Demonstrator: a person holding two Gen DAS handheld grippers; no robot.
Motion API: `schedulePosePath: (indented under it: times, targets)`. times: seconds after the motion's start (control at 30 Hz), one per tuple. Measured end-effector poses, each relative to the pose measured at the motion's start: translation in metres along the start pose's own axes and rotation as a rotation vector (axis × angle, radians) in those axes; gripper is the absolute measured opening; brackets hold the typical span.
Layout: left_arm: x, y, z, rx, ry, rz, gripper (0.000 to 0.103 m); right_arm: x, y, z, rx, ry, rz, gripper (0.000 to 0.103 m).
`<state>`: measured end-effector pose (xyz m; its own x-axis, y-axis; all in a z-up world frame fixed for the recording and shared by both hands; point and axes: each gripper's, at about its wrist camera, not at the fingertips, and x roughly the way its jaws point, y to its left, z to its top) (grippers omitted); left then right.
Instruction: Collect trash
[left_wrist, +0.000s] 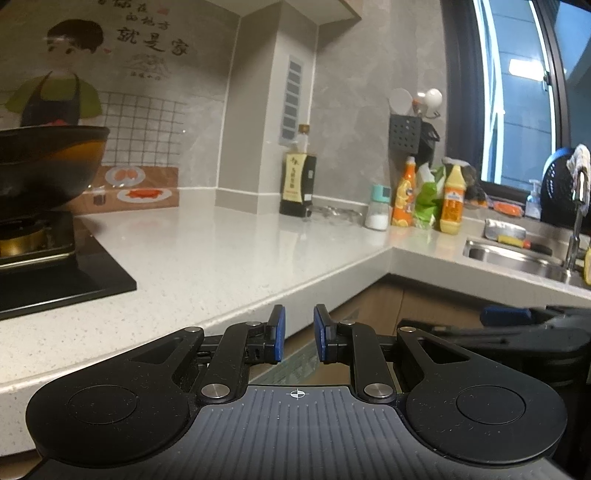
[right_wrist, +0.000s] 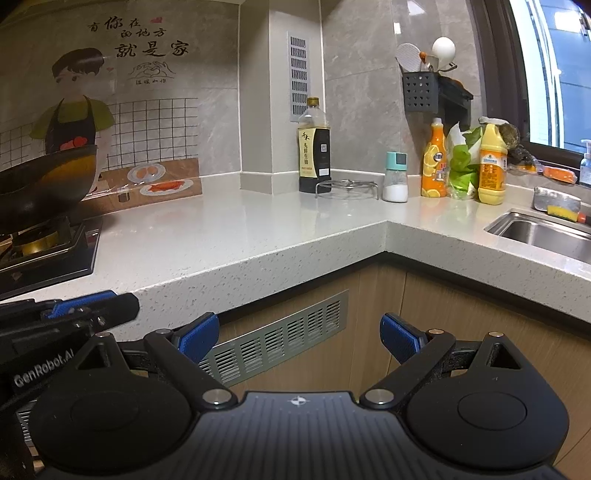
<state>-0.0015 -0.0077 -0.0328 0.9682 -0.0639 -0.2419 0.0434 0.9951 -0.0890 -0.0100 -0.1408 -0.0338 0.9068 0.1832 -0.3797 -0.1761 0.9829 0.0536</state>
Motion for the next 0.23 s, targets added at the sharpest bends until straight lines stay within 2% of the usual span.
schedulePosePath:
  times: [0.13,0.23]
  targets:
    - [0.012,0.000,0.004,-0.017,0.014,-0.008,0.021,0.011,-0.001,0.002,-0.005,0.013,0.016,0.095]
    - [0.027,0.000,0.004,-0.015,0.052,0.002,0.021,0.023,-0.006,0.004,0.002,0.031,0.025,0.095]
